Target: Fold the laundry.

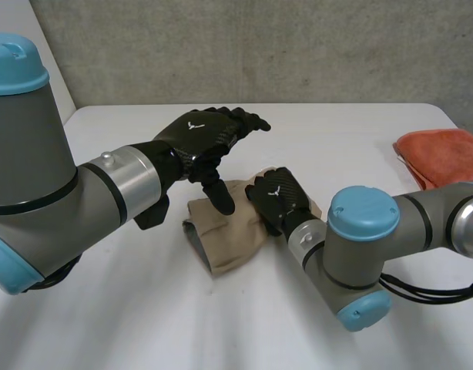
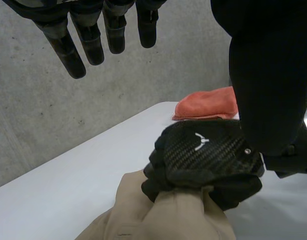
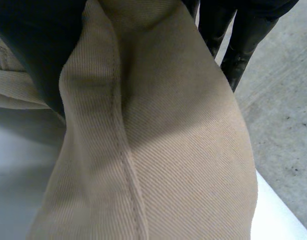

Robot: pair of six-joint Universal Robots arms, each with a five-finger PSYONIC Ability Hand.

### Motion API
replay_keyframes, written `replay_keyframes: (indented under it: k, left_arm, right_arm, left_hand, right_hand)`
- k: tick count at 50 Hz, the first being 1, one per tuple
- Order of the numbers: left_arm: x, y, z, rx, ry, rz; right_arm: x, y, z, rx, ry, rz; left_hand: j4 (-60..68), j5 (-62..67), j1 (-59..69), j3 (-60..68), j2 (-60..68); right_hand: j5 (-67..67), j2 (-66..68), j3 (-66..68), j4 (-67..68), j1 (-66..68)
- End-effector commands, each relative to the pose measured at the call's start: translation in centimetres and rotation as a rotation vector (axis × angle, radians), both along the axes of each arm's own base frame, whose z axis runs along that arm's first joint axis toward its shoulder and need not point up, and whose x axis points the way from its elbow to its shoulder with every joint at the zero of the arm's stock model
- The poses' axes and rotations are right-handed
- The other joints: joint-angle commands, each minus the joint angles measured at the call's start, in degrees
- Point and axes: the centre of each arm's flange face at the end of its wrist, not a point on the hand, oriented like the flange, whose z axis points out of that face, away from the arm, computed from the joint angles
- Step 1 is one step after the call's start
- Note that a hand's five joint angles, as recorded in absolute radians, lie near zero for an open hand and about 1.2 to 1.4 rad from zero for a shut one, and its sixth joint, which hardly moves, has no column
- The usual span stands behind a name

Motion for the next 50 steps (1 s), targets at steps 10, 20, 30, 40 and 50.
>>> replay_keyframes:
  k: [10, 20, 30, 40, 50]
  left_arm:
    - [0.3, -0.6, 0.0, 0.02, 0.018, 0.021]
    - [0.2, -1.1, -0.8, 0.03, 0.011, 0.025]
    - [0.1, -1.2, -1.1, 0.034, 0.009, 0.026]
    - [0.0, -1.5, -1.5, 0.023, 0.02, 0.028]
    - [-0.3, -1.8, -2.6, 0.057, 0.02, 0.03]
  right_arm:
    - [-8.4, -6.9, 0.9, 0.128, 0.078, -0.233]
    - [-12.3, -12.4, 3.1, -0.017, 0.114, -0.253]
    - [-15.5, -21.1, 12.0, -0.316, -0.062, -0.34]
    - [-23.1, -27.2, 16.5, -0.414, -0.298, -0.434]
    - [-28.9, -29.3, 8.7, -0.232, -0.231, -0.39]
  left_hand:
    - [-0.45, -1.8, 0.42, -0.91, -0.54]
    - [-0.29, -1.63, 0.59, -0.74, -0.37]
    - [-0.29, -1.63, 0.59, -0.74, -0.37]
    - [-0.29, -1.63, 0.59, -0.74, -0.37]
    - [-0.12, -1.46, 0.76, -0.58, -0.2]
  right_hand:
    - [24.63, 18.12, 19.57, 19.25, 33.71]
    - [24.12, 17.62, 19.07, 18.74, 33.21]
    - [23.62, 17.11, 18.56, 18.24, 32.71]
    - [23.62, 17.11, 18.56, 18.24, 32.71]
    - [21.77, 15.26, 16.71, 16.39, 30.86]
